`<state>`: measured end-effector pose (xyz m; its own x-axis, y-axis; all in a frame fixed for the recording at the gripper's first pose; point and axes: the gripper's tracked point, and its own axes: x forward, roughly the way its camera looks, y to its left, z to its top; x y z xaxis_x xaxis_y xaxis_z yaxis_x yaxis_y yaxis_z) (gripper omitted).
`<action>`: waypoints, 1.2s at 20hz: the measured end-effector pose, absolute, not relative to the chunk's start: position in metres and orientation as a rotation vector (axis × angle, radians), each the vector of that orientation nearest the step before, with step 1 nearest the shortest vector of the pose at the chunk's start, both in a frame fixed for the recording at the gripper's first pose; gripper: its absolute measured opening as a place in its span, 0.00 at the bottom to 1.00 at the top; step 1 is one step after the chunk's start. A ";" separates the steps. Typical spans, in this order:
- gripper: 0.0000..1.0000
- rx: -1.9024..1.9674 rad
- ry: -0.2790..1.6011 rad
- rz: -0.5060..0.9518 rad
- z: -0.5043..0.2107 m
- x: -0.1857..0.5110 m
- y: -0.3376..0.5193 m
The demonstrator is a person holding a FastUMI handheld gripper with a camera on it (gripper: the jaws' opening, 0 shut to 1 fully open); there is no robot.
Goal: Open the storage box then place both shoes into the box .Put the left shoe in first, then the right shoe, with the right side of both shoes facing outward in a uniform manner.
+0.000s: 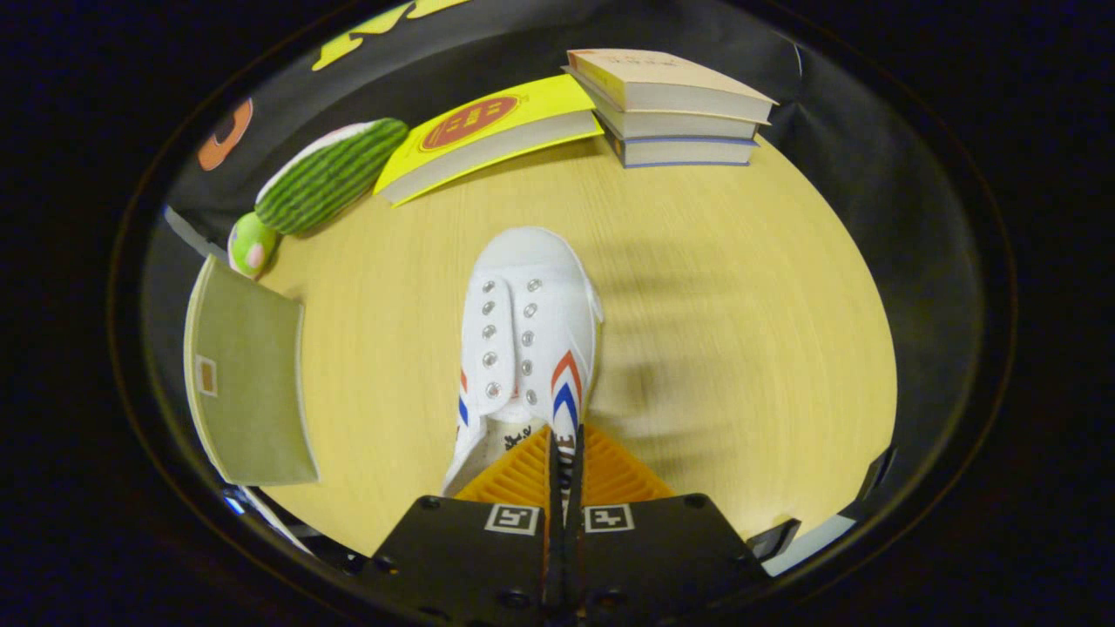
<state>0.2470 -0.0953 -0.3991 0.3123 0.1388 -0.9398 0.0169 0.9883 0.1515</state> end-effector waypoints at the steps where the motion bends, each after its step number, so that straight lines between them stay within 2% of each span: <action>1: 0.05 0.174 1.260 0.091 -0.394 0.242 -0.092; 7: 0.05 0.380 1.210 0.155 -0.339 0.228 -0.054; 18: 0.06 0.409 1.007 0.305 -0.182 0.210 0.072; 24: 0.05 0.398 1.010 0.345 -0.171 0.194 0.159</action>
